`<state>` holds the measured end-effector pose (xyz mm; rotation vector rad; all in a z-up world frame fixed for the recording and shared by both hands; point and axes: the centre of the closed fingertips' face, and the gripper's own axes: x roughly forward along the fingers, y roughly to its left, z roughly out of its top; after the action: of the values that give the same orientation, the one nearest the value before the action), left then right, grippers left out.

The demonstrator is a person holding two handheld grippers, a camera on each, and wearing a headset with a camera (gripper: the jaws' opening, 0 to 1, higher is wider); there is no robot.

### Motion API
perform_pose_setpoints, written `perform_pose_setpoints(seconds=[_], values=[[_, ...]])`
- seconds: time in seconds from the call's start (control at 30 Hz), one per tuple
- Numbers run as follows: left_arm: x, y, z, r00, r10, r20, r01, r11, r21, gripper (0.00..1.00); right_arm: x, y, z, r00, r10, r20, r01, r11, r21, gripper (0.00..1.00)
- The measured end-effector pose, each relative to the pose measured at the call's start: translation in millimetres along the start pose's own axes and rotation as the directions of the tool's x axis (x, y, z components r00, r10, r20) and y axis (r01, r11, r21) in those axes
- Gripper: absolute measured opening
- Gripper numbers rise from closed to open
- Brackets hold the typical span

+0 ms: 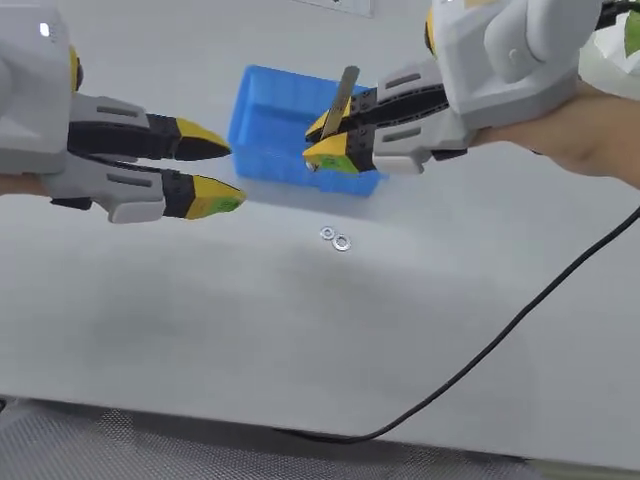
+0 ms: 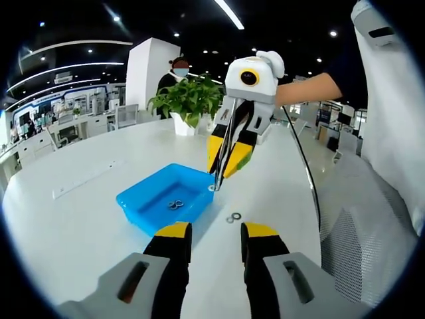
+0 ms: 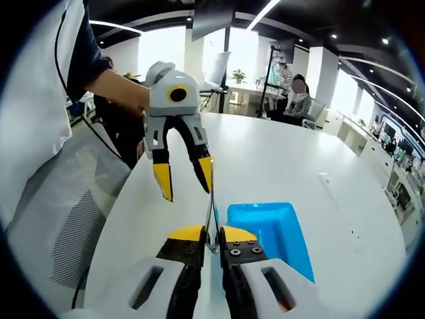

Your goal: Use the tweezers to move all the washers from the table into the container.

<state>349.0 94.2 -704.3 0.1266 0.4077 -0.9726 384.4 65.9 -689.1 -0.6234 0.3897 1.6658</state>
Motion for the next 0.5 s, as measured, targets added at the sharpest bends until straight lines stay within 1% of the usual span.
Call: perform_pose_setpoints(seconds=[0.03, 0.07, 0.13, 0.2, 0.27, 0.37, 0.4, 0.5], values=[[-0.3, 0.8, -1.1, 1.0, 0.004, -0.003, -0.004, 1.0, 0.002, 0.34, 0.0, -7.1, 1.6, 0.9999, -0.011, 0.006, 0.011, 1.0, 0.001, 0.1], [-1.0, 2.3, -3.8, 0.9998, 0.013, -0.014, -0.013, 1.0, 0.011, 0.34, -0.1, -11.6, 3.0, 0.9998, -0.017, 0.012, 0.017, 1.0, 0.005, 0.1], [-1.2, 2.6, -6.6, 0.9997, 0.013, -0.022, -0.013, 1.0, 0.006, 0.34, 0.2, -22.5, 4.3, 0.9992, -0.038, 0.011, 0.038, 0.999, -0.002, 0.1], [-1.5, 2.5, -8.1, 0.9997, 0.013, -0.022, -0.013, 1.0, 0.001, 0.34, 2.6, -33.0, 2.7, 0.9985, -0.053, 0.012, 0.053, 0.999, 0.007, 0.1], [-1.5, 3.0, -10.2, 0.9995, 0.015, -0.026, -0.015, 1.0, -0.008, 0.35, 5.0, -41.9, -2.0, 0.9977, -0.068, 0.002, 0.068, 0.998, 0.009, 0.1], [-1.7, 5.1, -12.2, 0.9993, 0.02, -0.031, -0.02, 1.0, -0.012, 0.35, 10.4, -49.6, -8.7, 0.9963, -0.085, -0.012, 0.085, 0.996, 0.012, 0.1], [-2.3, 9.0, -14.1, 0.9993, 0.022, -0.031, -0.022, 1.0, -0.013, 0.35, 13.1, -53.6, -12.3, 0.9957, -0.091, -0.015, 0.091, 0.996, 0.018, 0.1], [-3.7, 14.2, -15.6, 0.999, 0.03, -0.032, -0.031, 0.999, -0.019, 0.35, 21.2, -64.0, -25.8, 0.9948, -0.096, -0.035, 0.097, 0.995, 0.023, 0.1]])
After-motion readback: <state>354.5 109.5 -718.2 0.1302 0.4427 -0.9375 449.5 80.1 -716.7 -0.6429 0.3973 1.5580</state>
